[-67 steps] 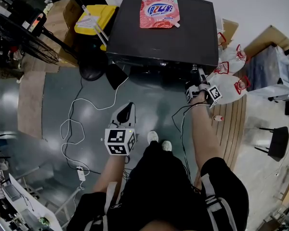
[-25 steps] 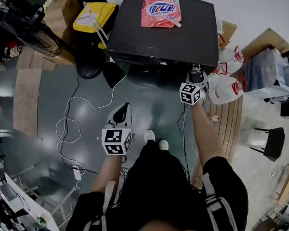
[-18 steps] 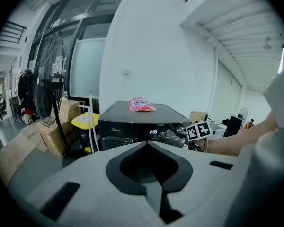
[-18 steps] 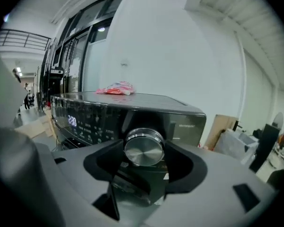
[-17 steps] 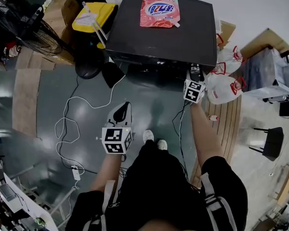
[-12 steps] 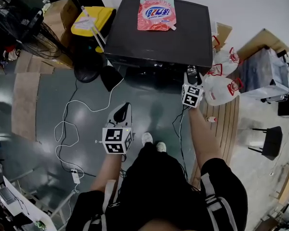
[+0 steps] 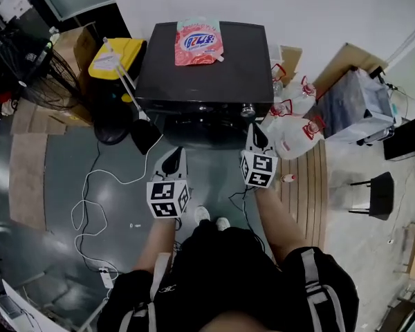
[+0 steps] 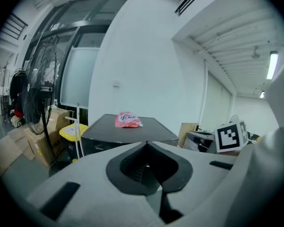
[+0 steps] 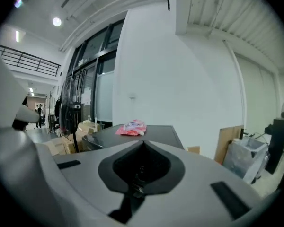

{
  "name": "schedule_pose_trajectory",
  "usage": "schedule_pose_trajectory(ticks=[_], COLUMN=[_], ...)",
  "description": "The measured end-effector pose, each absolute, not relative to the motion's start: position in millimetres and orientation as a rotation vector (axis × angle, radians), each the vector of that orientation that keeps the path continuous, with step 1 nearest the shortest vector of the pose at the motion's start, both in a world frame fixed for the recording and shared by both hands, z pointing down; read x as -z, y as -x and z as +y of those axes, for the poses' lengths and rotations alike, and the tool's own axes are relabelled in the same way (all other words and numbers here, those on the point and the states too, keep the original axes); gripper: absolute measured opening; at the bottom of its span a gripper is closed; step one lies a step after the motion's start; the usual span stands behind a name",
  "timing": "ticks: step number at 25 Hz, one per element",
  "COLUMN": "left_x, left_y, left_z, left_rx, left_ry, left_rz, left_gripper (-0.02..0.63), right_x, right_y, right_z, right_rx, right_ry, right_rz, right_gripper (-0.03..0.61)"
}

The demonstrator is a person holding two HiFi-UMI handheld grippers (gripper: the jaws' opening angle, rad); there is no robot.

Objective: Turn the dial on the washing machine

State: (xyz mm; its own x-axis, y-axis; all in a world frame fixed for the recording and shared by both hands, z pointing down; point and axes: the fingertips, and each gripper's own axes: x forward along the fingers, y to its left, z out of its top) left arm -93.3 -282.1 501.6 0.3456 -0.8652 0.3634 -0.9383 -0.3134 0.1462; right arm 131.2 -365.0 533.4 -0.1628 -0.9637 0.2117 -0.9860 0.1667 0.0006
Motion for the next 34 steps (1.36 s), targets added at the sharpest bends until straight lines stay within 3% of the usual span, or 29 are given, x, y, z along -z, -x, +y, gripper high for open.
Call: schedule_pose_trajectory(ticks=[9, 34], left_x=[-467, -422], left_y=[56, 23], left_z=[-281, -277], left_rx=[-0.269, -0.232], left_ry=[-2.394, -2.548], left_rz=[-1.543, -1.48], left_gripper=[0.003, 0.003], right_x=[-438, -410], right_y=[-137, -139], right_z=[-305, -284], right_rx=[-0.102, -0.058], right_ry=[-2.025, -2.032], right_rz=[-2.377, -2.426], right_gripper=[0.009, 0.009])
